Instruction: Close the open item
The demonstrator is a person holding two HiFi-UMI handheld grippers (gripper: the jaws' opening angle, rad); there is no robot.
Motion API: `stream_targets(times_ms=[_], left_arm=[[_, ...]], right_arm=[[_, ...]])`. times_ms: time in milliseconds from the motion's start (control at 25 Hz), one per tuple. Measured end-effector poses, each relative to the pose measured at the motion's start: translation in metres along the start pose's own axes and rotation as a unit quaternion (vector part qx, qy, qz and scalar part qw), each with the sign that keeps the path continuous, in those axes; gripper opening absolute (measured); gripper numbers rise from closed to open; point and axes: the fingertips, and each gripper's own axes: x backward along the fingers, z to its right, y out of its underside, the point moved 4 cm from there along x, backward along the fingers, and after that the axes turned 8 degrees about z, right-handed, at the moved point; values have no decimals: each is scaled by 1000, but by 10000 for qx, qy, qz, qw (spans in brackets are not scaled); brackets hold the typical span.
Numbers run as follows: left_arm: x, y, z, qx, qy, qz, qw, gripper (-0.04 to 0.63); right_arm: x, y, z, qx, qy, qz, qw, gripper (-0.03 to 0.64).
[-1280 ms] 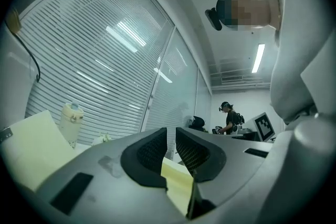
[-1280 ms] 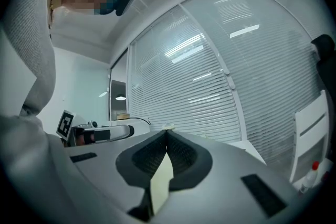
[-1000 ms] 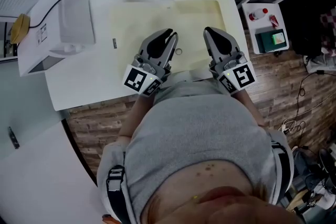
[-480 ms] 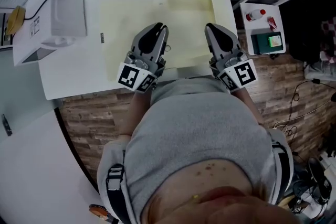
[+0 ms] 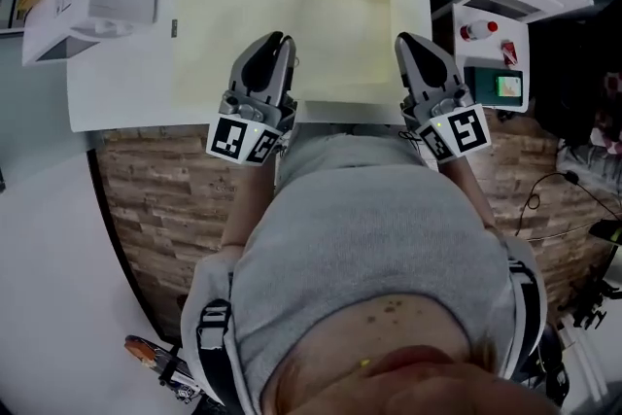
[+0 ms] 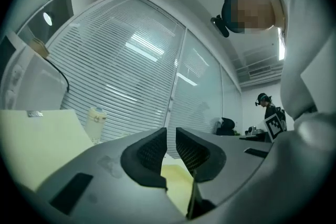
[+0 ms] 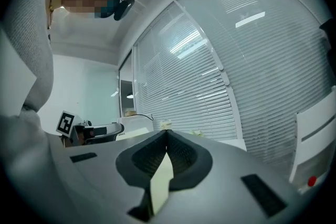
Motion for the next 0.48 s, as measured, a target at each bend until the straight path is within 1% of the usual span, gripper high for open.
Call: stream_targets(times_ms=[120, 240, 320, 480], left_arm=[[20, -3, -7, -249, -468, -1, 9986, 58], [44, -11, -20, -485, -953, -15, 9943, 58], [60, -17, -27, -624, -1277, -29, 9898, 60], [88, -30, -40, -946, -1906, 59, 9771, 71]], right_arm=[[2, 2, 4, -19, -115, -61, 9999, 54], [-2, 3, 3, -30, -274, -74, 9996, 54], [-4, 2, 0, 37, -395, -88, 9992, 54], [2, 1, 5, 572, -482, -191, 9970, 54]])
